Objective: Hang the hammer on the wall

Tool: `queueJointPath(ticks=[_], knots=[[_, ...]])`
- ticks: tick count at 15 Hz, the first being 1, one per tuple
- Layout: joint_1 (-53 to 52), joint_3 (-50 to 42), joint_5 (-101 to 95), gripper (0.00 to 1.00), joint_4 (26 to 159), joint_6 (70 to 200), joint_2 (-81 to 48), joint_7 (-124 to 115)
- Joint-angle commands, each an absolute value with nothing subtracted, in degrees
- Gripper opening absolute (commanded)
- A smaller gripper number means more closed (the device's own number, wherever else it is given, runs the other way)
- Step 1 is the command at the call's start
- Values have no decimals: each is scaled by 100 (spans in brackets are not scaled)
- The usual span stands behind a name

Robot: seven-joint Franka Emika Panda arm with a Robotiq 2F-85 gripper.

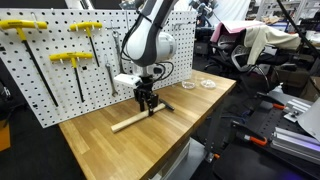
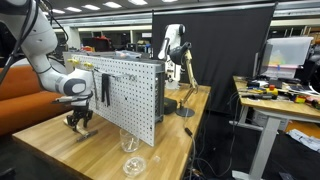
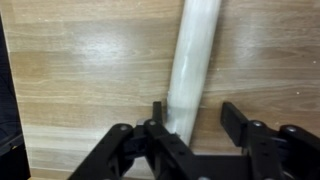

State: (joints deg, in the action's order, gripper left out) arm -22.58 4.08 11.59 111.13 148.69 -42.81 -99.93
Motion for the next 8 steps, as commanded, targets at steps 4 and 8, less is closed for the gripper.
queueJointPath(ticks=[4, 8], knots=[[-2235, 312, 1226, 12, 11122, 15202, -4497, -10228], [-2313, 156, 1061, 8, 11370, 15186, -4214, -10299]])
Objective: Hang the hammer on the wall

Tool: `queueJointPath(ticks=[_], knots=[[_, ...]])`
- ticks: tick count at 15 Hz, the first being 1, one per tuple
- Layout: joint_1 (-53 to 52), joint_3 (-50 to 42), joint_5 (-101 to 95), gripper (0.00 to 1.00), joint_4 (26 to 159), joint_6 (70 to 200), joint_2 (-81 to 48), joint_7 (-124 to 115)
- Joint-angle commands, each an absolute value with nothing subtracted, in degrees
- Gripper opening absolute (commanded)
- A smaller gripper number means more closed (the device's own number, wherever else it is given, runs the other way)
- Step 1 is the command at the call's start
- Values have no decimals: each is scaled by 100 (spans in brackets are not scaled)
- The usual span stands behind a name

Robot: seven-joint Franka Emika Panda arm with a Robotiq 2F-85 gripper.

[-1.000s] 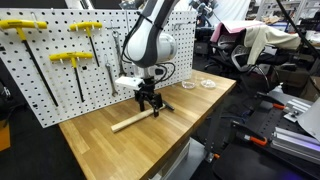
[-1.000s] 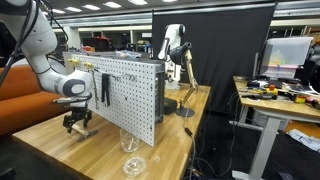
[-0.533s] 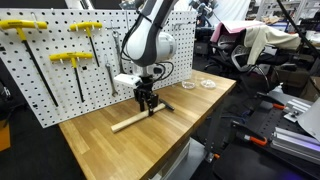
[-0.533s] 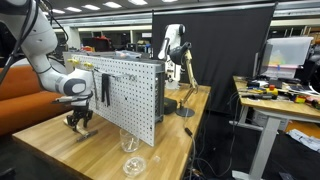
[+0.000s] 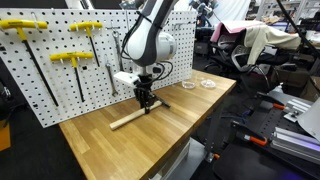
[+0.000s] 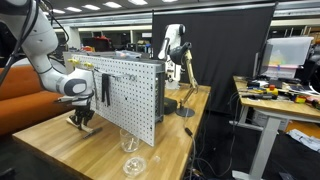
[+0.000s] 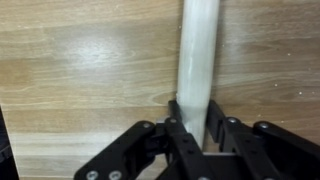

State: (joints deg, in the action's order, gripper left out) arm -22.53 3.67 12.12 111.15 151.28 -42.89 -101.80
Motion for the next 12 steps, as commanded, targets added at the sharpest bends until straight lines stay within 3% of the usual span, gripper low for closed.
queueJointPath(ticks=[1, 12], knots=[[-2331, 107, 1004, 8, 11465, 15154, -4120, -10289], [-2985, -553, -1127, 8, 12703, 14726, -3090, -10322]])
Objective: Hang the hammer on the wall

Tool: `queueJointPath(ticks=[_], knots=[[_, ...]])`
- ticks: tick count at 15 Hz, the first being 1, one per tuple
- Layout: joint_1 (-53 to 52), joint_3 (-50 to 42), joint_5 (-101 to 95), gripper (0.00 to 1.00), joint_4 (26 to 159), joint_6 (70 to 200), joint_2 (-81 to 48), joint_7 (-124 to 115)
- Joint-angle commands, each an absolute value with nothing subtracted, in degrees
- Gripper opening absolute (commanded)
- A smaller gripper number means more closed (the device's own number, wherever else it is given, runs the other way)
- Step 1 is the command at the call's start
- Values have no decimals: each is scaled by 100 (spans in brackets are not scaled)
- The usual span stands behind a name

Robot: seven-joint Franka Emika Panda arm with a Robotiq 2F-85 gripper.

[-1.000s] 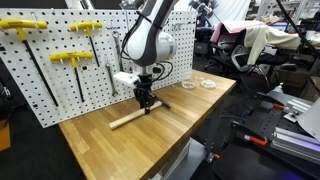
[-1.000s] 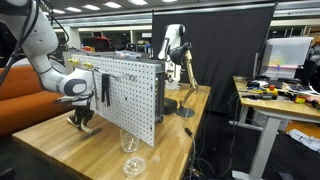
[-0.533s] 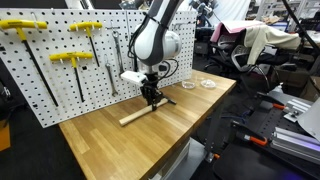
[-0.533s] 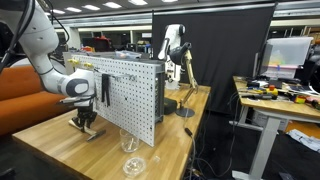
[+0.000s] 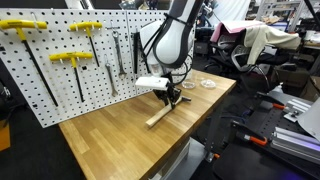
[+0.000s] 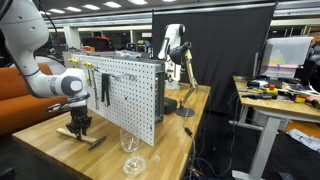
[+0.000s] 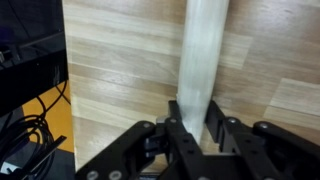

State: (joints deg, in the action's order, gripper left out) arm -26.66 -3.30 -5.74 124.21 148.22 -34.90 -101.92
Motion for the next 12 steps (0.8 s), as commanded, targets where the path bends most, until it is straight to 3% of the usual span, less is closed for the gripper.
queueJointPath(ticks=[1, 12], knots=[[-3096, -609, -1369, 8, 12750, 14771, -2992, -10442], [-3349, -722, -3597, 8, 12761, 14372, -2473, -11740]])
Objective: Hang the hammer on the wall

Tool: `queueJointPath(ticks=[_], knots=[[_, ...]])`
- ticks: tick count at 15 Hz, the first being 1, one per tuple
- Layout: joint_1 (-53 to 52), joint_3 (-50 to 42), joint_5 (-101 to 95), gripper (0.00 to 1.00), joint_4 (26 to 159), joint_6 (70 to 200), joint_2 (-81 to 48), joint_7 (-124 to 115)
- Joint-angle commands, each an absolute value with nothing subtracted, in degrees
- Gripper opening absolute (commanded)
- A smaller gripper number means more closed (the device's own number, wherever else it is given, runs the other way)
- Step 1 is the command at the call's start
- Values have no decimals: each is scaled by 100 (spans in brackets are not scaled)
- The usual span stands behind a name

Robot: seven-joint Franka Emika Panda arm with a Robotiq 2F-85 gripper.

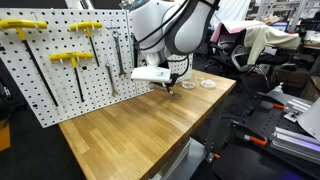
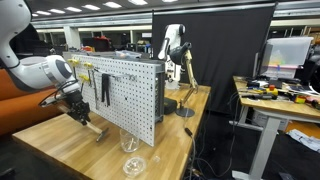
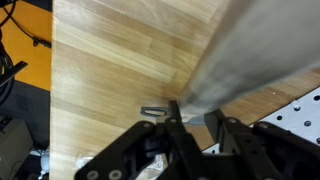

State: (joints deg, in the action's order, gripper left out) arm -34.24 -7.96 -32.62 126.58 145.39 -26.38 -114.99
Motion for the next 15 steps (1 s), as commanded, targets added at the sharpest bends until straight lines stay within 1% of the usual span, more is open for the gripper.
queueJointPath(ticks=[1, 4, 8, 11, 15], knots=[[-3323, -700, -3680, 8, 12764, 14348, -2471, -11810], [-3291, -684, -4000, 8, 12760, 14285, -2432, -12055], [-3334, -658, -4909, 8, 12779, 13960, -2245, -12727], [-3146, -298, -5186, 8, 12832, 13441, -2109, -12989], [-2782, 219, -4823, 8, 12939, 12914, -1992, -12942]])
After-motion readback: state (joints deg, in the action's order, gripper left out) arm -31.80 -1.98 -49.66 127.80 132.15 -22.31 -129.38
